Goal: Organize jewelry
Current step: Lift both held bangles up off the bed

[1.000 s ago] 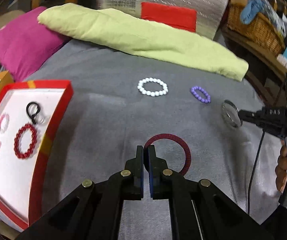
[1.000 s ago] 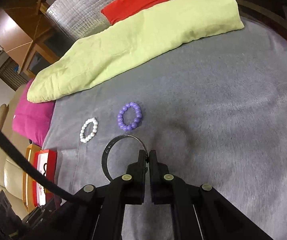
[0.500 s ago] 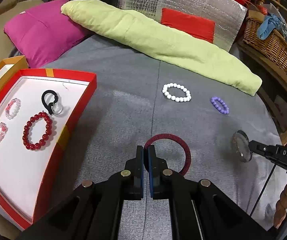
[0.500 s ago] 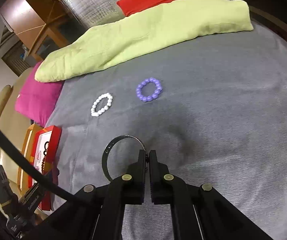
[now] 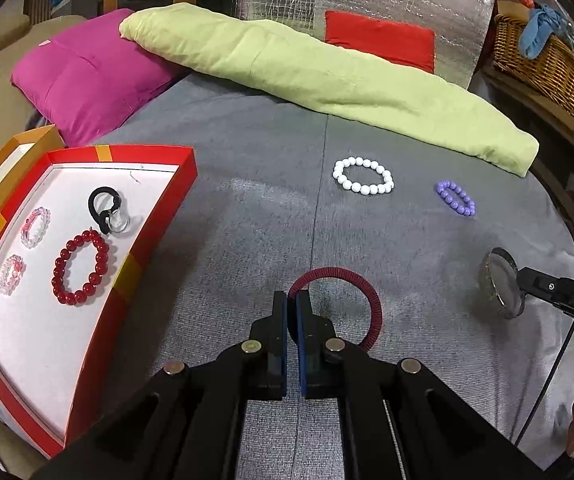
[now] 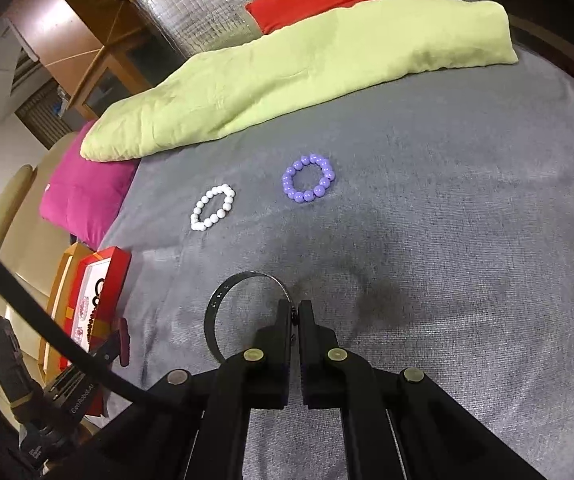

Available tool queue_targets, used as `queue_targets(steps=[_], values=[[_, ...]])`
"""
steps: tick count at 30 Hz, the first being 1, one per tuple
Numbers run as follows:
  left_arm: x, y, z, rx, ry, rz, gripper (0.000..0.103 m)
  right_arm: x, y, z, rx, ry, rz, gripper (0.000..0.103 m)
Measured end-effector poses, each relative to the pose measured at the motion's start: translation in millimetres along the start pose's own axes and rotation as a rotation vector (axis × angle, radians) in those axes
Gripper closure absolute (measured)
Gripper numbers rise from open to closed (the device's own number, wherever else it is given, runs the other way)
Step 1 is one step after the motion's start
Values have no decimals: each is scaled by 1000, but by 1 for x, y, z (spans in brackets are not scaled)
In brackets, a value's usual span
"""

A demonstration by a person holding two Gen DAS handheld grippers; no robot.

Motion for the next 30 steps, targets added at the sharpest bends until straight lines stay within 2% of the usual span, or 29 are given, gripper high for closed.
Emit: queue_targets(steps=[9, 30], values=[[-1, -1, 0, -4, 2, 2, 99, 7, 0, 3, -15, -14, 23, 99], [2, 7, 1, 22, 9, -8, 99, 9, -13, -3, -52, -11, 12, 99]])
Point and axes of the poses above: each gripper's, at about its wrist camera, not at the fingertips, and x roughly the way its jaws point, y to its right, z to its underside, the point moved 2 cm from there along x, roughly the way its jaws point, and after that the axes turned 13 degrees about -x, right-handed, at the moved point
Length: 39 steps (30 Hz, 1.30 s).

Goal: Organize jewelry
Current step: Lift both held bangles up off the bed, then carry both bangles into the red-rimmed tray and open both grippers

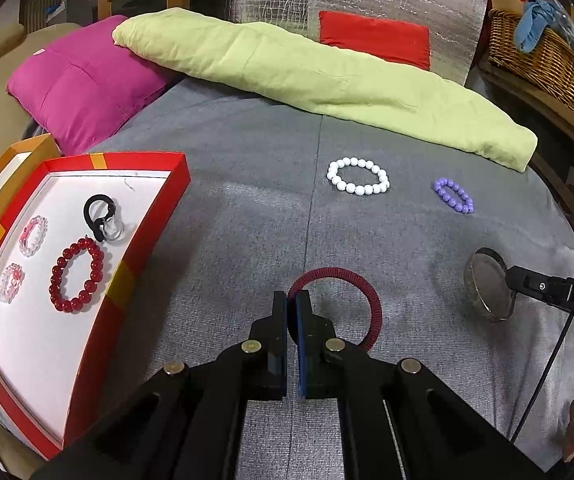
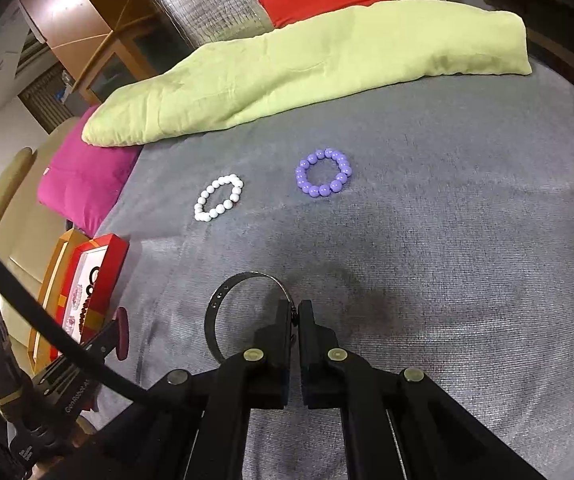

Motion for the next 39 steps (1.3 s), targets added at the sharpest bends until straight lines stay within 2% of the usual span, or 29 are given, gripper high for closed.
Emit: queue_targets(steps=[27, 35, 39], values=[[-1, 3, 2, 15, 11, -20, 99, -7, -1, 2, -5, 26, 1, 99], [-30, -12, -8, -51, 112, 10, 99, -5, -8, 1, -22, 20, 5, 99], [-48, -27, -19, -90, 153, -1, 99, -11, -30, 0, -57, 24, -8, 99]])
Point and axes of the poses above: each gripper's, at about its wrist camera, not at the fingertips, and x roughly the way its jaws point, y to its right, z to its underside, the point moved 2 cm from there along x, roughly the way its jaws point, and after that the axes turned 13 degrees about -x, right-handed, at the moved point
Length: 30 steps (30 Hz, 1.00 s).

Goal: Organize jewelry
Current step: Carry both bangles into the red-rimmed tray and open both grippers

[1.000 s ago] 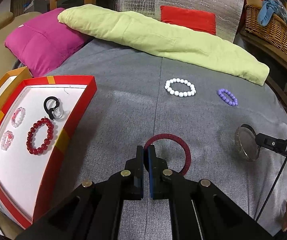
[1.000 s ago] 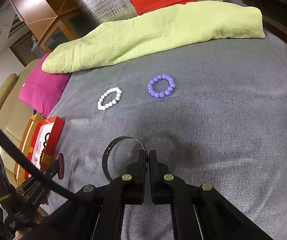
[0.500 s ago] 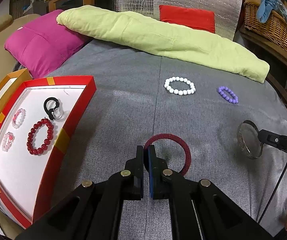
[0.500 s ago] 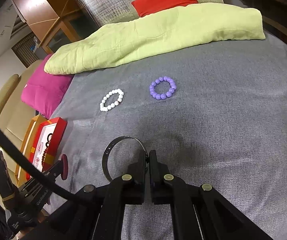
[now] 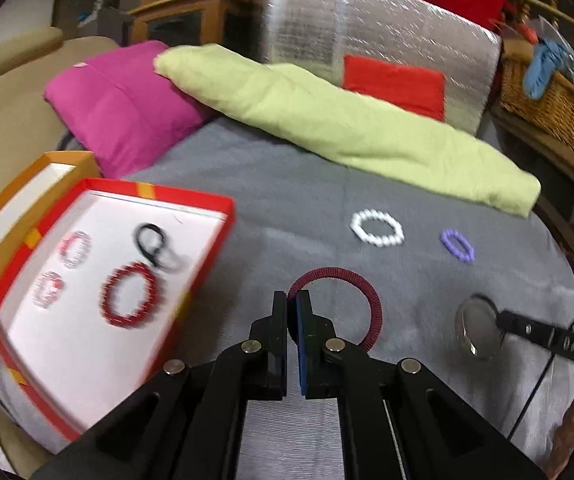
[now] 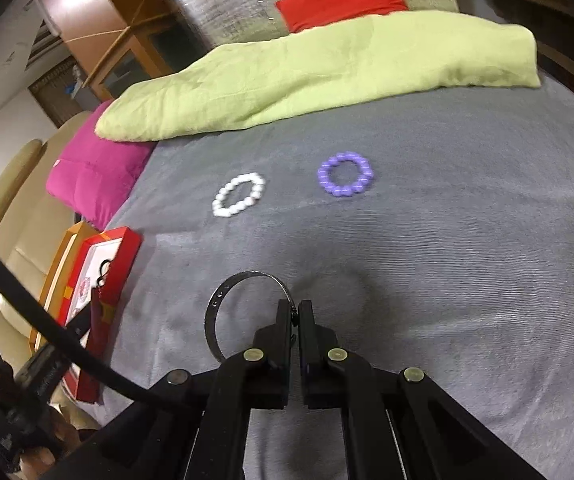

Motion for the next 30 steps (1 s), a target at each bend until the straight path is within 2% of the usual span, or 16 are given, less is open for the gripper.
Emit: queue_targets(steps=[5, 7, 9, 12, 14, 21, 30], values=[[-14, -47, -21, -107, 27, -74, 99, -4, -40, -14, -30, 19, -77, 99], [-12, -79, -32, -187, 8, -111, 99, -2, -60, -23, -51, 21, -111, 99], [-10, -109, -39, -269, -20, -117, 99, 3, -87, -32, -92, 21, -139, 99], [-5, -142, -45, -312, -39, -174, 99, 14, -128, -45, -145, 18, -185, 99], [1, -161, -44, -351, -92, -169, 99, 27, -156, -55, -179, 9, -205, 99], [23, -200, -36, -413, -173, -187, 99, 83, -230, -79, -237, -54, -240, 99], [37, -210, -43, -405, -183, -203, 99, 154, -264, -86, -249, -166, -208, 99]])
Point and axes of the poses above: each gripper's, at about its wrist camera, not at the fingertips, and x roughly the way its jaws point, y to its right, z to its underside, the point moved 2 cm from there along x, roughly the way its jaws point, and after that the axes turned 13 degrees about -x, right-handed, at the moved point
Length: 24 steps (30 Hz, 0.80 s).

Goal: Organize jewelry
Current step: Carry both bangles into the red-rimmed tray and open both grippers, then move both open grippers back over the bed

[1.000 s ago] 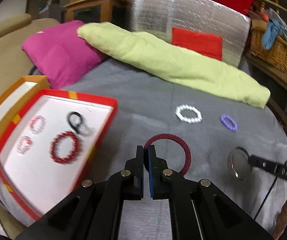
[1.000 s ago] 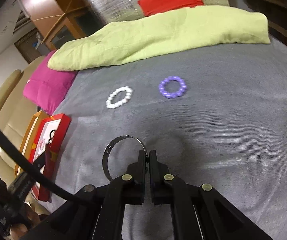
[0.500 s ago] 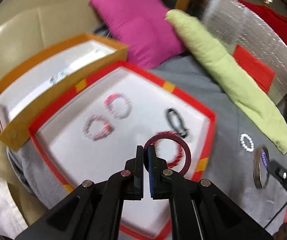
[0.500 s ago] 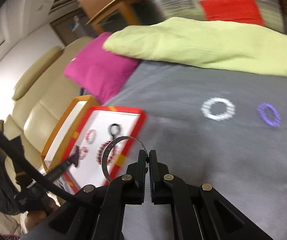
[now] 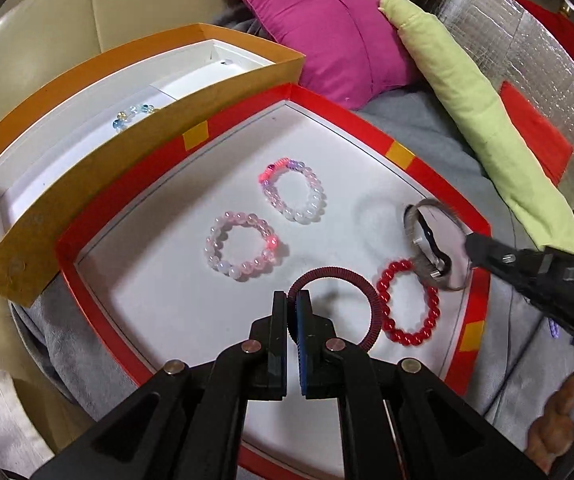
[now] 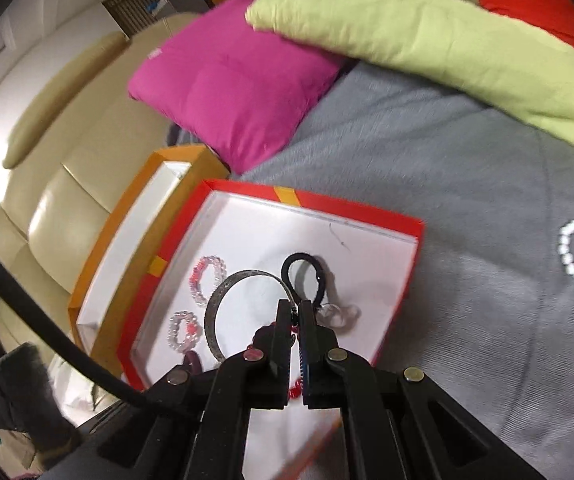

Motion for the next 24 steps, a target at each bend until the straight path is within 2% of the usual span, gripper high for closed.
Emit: queue_targets(steps=[11, 20, 22, 23, 24], values=[[9, -17, -10, -51, 1, -57, 98, 33, -7, -8, -83, -61, 90, 98], [-9, -17, -11, -60, 29, -73, 98, 13, -10, -10, -106, -34, 99, 96], [-16, -16, -11, -66, 37, -71, 95, 0, -9, -9, -105, -9, 105, 82], [-20, -15, -11, -72, 40, -70, 85, -5, -9, -9, -103, 3, 109, 66], [-24, -16, -12, -80, 45, -70, 72, -14, -8, -7, -100, 23, 114, 45]])
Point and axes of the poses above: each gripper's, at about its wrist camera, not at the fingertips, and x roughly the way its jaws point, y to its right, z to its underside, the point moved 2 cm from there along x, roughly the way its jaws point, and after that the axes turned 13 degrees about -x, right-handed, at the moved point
